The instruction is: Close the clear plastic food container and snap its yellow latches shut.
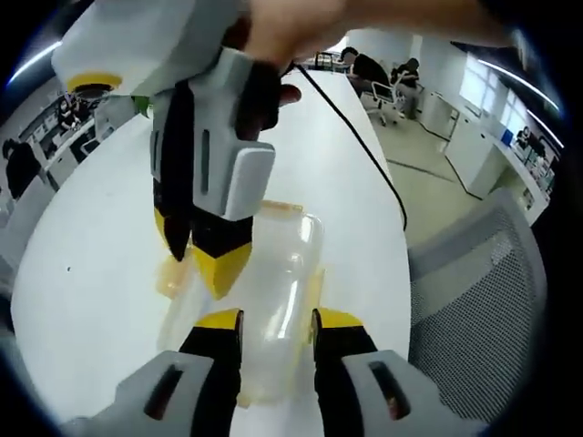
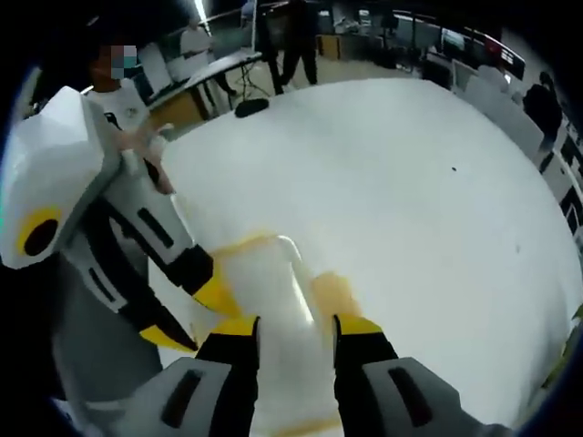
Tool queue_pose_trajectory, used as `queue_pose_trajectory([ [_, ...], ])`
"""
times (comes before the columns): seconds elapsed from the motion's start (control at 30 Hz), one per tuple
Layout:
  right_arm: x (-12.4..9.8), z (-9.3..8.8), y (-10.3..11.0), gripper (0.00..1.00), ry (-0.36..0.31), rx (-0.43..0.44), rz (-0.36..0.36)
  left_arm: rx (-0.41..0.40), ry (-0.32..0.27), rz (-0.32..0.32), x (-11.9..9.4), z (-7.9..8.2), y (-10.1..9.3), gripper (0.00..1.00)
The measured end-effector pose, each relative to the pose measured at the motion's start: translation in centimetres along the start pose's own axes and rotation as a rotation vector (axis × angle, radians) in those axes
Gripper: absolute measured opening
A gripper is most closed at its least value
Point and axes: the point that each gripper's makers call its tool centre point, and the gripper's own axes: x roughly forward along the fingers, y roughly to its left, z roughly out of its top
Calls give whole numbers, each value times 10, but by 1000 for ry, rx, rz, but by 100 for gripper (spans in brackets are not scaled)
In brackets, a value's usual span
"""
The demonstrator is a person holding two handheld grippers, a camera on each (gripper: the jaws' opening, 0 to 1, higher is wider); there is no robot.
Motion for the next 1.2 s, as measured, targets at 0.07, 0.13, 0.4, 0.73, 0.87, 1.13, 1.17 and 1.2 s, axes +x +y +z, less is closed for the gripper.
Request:
queue_pose_trajectory([
  [0.07, 3, -4, 0, 33, 31, 0, 14, 10, 0, 9, 0, 1, 0, 29],
  [0.13, 6, -4, 1, 36, 46, -20, 26, 20, 1, 22, -1, 1, 1, 31],
  [0.4, 8, -3, 1, 34, 128, -60, 85, 191, 54, 52, 6, 10, -10, 36],
  [0.73, 9, -10, 9, 36, 257, -204, 96, 401, 183, 123, 16, 4, -15, 35],
  [0.87, 10, -10, 8, 35, 294, -226, 88, 441, 215, 147, 17, 2, -15, 35],
  [1.13, 12, -11, 7, 34, 351, -221, 111, 445, 267, 170, 18, 2, -14, 35],
  [1.17, 12, -11, 8, 34, 359, -218, 114, 444, 272, 172, 18, 2, -14, 35],
  [1.2, 12, -11, 8, 34, 364, -220, 115, 442, 278, 172, 18, 2, -14, 35],
])
